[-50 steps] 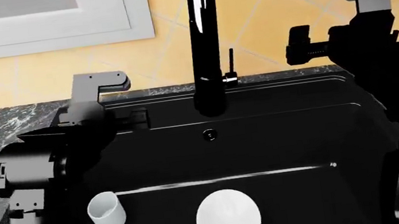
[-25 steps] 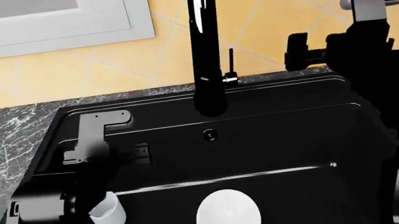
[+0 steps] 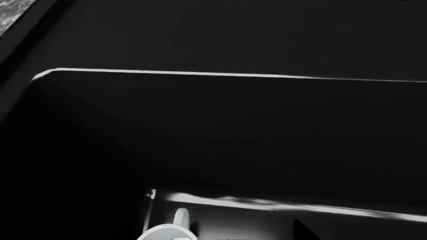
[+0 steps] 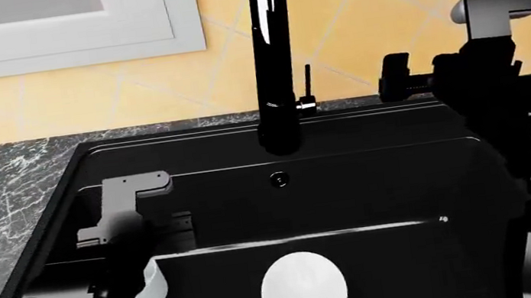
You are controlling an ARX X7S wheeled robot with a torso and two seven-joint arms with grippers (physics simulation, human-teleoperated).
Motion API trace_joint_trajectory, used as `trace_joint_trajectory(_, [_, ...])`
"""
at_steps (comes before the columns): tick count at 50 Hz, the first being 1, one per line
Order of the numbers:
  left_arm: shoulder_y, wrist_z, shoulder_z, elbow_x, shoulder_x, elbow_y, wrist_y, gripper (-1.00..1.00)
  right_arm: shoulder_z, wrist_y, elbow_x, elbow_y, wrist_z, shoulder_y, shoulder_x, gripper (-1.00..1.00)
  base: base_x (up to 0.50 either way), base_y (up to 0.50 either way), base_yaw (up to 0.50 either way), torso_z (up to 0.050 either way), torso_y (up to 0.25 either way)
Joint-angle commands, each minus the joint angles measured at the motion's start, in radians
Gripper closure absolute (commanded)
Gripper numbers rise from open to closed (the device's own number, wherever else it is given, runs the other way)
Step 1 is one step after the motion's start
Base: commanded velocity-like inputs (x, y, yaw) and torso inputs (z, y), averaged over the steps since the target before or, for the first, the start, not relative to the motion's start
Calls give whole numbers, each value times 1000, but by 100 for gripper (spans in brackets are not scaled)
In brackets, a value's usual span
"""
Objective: Pick the cup and bowl from the sink and place them on the counter for drying.
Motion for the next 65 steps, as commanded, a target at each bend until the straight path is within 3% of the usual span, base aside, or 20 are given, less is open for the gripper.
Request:
trace_joint_trajectory(1, [32, -38, -60, 1, 12, 19, 39, -100, 2, -7, -5, 11, -7, -10, -5, -100, 0, 0, 0, 0, 0])
trace_joint_trajectory(18, [98, -69, -97, -2, 25, 18, 83, -100, -9, -20, -1, 31, -10, -15, -9, -100, 0, 0, 0, 0, 0])
trace_joint_trajectory(35, [107, -119, -120, 15, 47, -72, 150, -100, -5, -31, 6, 36, -10, -34, -5, -100, 0, 0, 0, 0, 0])
trace_joint_trajectory(65, [81, -106, -112, 25, 50, -293, 298, -100, -16, -47, 14, 52, -10, -50, -6, -100, 0, 0, 0, 0, 0])
